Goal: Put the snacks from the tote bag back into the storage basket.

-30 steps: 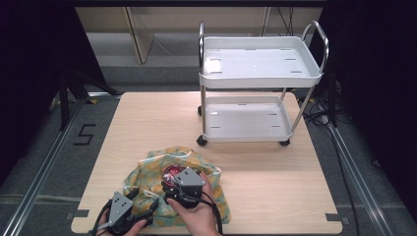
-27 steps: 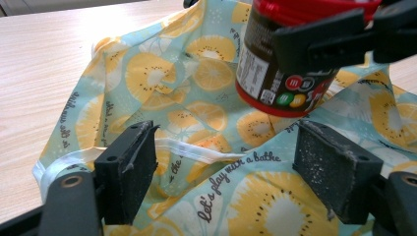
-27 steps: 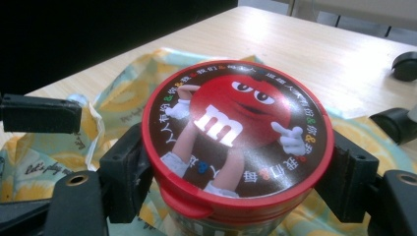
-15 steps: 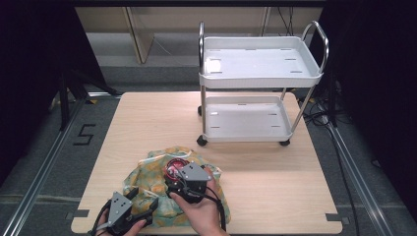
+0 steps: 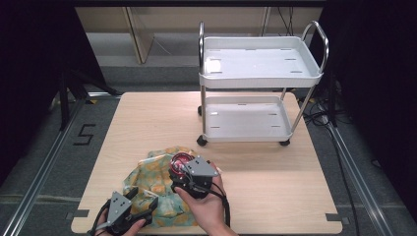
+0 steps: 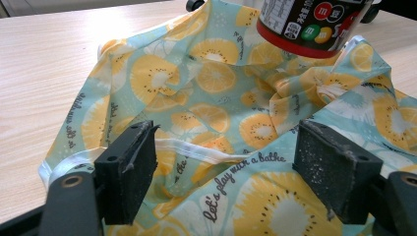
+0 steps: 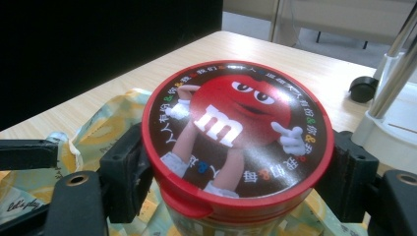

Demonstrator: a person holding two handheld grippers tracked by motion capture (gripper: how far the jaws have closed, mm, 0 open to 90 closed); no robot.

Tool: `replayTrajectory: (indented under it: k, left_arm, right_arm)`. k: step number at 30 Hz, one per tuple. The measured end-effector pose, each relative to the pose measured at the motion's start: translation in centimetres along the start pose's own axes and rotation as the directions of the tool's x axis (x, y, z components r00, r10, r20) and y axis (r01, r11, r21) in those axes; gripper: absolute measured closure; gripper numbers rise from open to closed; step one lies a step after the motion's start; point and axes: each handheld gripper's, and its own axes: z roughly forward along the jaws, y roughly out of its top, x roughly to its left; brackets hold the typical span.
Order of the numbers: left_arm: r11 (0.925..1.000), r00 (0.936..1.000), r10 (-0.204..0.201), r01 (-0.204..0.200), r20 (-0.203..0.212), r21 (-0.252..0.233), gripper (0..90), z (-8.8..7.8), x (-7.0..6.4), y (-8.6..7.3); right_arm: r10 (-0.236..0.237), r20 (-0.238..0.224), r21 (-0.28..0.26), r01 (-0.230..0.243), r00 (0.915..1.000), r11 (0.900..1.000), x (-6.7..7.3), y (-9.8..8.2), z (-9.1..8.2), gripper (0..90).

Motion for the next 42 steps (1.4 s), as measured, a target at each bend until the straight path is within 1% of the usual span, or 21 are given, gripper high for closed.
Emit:
replayTrajectory:
  k: [1,2,4,6,10,14,16,17,19,24,26,28,29,30,33,35,36,38,39,41,42]
  left_arm:
    - [1.0,1.0,-0.001,0.001,0.002,0.0,23.6,0.0,0.0,0.0]
    - [1.0,1.0,0.001,-0.001,0.002,-0.001,23.6,-0.1,0.0,0.0]
    - [1.0,1.0,-0.001,0.001,0.0,-0.001,23.7,0.0,0.0,0.0]
    - [1.0,1.0,-0.002,0.002,0.001,0.003,23.7,0.0,-0.1,0.0]
    - [1.0,1.0,-0.003,0.003,0.0,0.001,23.7,0.0,-0.1,0.0]
    - [1.0,1.0,-0.005,0.005,-0.001,-0.007,23.7,0.0,-0.2,0.0]
    - [1.0,1.0,-0.003,0.003,0.0,-0.005,23.7,0.0,-0.2,0.0]
    - [1.0,1.0,-0.005,0.005,0.003,-0.007,23.7,0.0,-0.2,0.0]
    - [1.0,1.0,0.002,-0.002,0.005,-0.003,23.8,0.0,-0.1,0.0]
    - [1.0,1.0,0.002,-0.002,0.004,-0.005,23.8,0.0,-0.1,0.0]
    - [1.0,1.0,0.003,-0.003,0.004,-0.005,23.8,0.0,-0.1,0.0]
    - [1.0,1.0,-0.004,0.004,0.002,0.0,23.8,0.0,-0.1,0.0]
    - [1.0,1.0,-0.005,0.005,0.007,-0.002,23.8,0.1,-0.1,0.0]
    - [1.0,1.0,-0.005,0.005,0.007,-0.004,23.8,0.1,-0.1,0.0]
    - [1.0,1.0,-0.005,0.005,0.002,-0.001,23.8,0.0,-0.1,0.0]
    - [1.0,1.0,0.001,-0.001,0.005,-0.003,23.8,0.0,-0.1,0.0]
    - [1.0,1.0,-0.005,0.005,0.003,-0.001,23.8,0.0,-0.2,0.0]
    - [1.0,1.0,-0.004,0.004,0.007,-0.002,23.8,0.1,-0.1,0.0]
    - [1.0,1.0,-0.004,0.004,0.003,0.0,23.8,0.0,-0.1,0.0]
    - [1.0,1.0,-0.003,0.003,0.008,-0.006,23.8,0.0,-0.1,0.0]
    - [0.9998,0.9999,-0.014,0.014,0.009,-0.016,23.8,0.1,-0.1,0.0]
  right_arm:
    - [-0.003,0.021,-0.007,0.004,0.9998,1.0,-0.1,0.0,-0.1,26.6]
    - [0.009,0.001,-0.014,-0.009,1.0,1.0,-0.1,0.0,0.0,26.6]
    - [0.032,0.011,-0.007,-0.032,0.9994,0.999,-0.1,0.0,-0.2,26.6]
    - [0.017,0.013,0.0,-0.017,0.9998,1.0,-0.4,0.1,-0.3,26.6]
    - [0.024,0.012,-0.021,-0.023,0.9996,0.999,-0.8,0.3,-0.3,26.6]
    - [0.035,0.017,-0.019,-0.035,0.9992,0.999,-1.1,0.6,-0.6,26.6]
    - [0.016,0.042,-0.024,-0.015,0.999,1.0,-1.3,0.6,-0.7,26.6]
    - [0.003,0.036,-0.023,-0.002,0.9993,1.0,-1.5,0.7,-0.7,26.6]
    - [0.015,0.026,-0.018,-0.014,0.9995,1.0,-1.5,0.7,-0.7,26.6]
    - [-0.005,0.055,-0.028,0.006,0.9985,1.0,-1.8,0.8,-0.9,26.6]
    - [0.012,0.046,-0.023,-0.01,0.9989,1.0,-1.9,0.8,-0.9,26.6]
    - [0.007,0.045,-0.028,-0.006,0.9989,1.0,-2.1,0.8,-0.9,26.6]
    - [0.029,0.032,-0.023,-0.029,0.999,0.999,-2.1,0.9,-0.8,26.6]
    - [0.018,0.056,-0.033,-0.016,0.9983,0.999,-2.2,0.9,-1.0,26.6]
    - [0.023,0.047,-0.028,-0.022,0.9986,0.999,-2.4,1.0,-1.0,26.6]
    - [0.059,0.035,-0.027,-0.058,0.9976,0.998,-2.4,1.1,-1.1,26.6]
    - [0.032,0.036,-0.029,-0.031,0.9989,0.999,-2.6,1.2,-1.0,26.6]
    - [0.041,0.06,-0.034,-0.039,0.9974,0.999,-2.7,1.2,-1.2,26.6]
    - [0.062,0.043,-0.03,-0.061,0.9971,0.998,-2.6,1.2,-1.1,26.6]
    - [0.021,0.062,-0.032,-0.019,0.9979,0.999,-3.0,1.3,-1.1,26.6]
    - [0.014,0.065,-0.036,-0.011,0.9978,0.999,-3.1,1.3,-1.1,26.6]
